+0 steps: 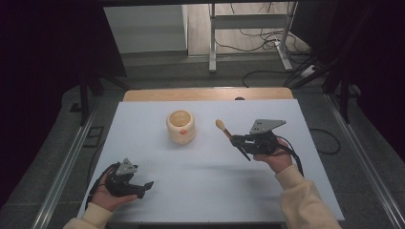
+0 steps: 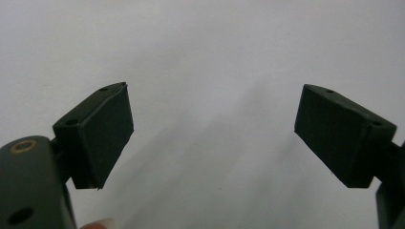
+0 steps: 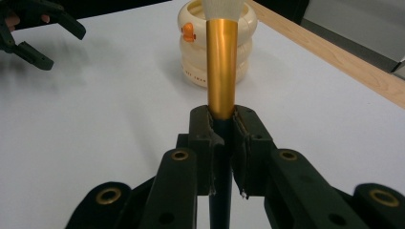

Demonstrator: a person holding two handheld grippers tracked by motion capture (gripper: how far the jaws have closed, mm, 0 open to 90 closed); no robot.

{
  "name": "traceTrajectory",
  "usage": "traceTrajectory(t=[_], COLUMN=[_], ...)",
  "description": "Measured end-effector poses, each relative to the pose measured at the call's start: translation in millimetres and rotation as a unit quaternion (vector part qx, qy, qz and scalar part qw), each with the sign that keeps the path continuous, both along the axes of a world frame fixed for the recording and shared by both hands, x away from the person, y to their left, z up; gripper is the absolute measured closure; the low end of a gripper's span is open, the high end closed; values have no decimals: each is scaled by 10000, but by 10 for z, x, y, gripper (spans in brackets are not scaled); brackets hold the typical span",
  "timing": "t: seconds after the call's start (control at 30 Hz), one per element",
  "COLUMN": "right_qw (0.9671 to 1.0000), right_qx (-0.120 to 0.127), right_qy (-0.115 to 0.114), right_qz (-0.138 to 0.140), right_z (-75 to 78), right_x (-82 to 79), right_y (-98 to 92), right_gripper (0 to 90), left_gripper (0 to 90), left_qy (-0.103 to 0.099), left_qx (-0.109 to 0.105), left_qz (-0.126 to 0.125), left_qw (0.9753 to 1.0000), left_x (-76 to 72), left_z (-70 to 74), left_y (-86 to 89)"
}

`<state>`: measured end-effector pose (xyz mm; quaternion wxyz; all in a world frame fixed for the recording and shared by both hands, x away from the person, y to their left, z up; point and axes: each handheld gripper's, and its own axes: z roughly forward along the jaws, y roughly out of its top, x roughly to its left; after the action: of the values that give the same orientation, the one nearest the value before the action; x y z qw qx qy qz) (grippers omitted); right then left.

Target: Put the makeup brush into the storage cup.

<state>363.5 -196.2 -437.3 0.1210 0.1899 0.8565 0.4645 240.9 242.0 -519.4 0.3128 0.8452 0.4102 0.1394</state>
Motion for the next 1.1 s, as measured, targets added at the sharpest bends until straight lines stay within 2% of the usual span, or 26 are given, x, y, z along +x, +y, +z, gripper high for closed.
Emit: traceTrajectory(t=[0.27,0.63,1.1], right_qw=[9997,9987,9949], right_qx=[240,431,905], right_qy=[9,66,174], right_qz=[-51,-245,-410], right_z=[8,19,35], right_x=[3,8,20], right_y=[-22,-41,-64], right_gripper=[791,791,791], left_gripper=[135,135,135], left_qy=[1,2,4], left_qx=[-1,1,0], left_qz=[2,-3,-6], left_qw=[10000,10000,10000], left_x=[-1,0,0], left_z=[0,0,0], left_y=[0,0,0])
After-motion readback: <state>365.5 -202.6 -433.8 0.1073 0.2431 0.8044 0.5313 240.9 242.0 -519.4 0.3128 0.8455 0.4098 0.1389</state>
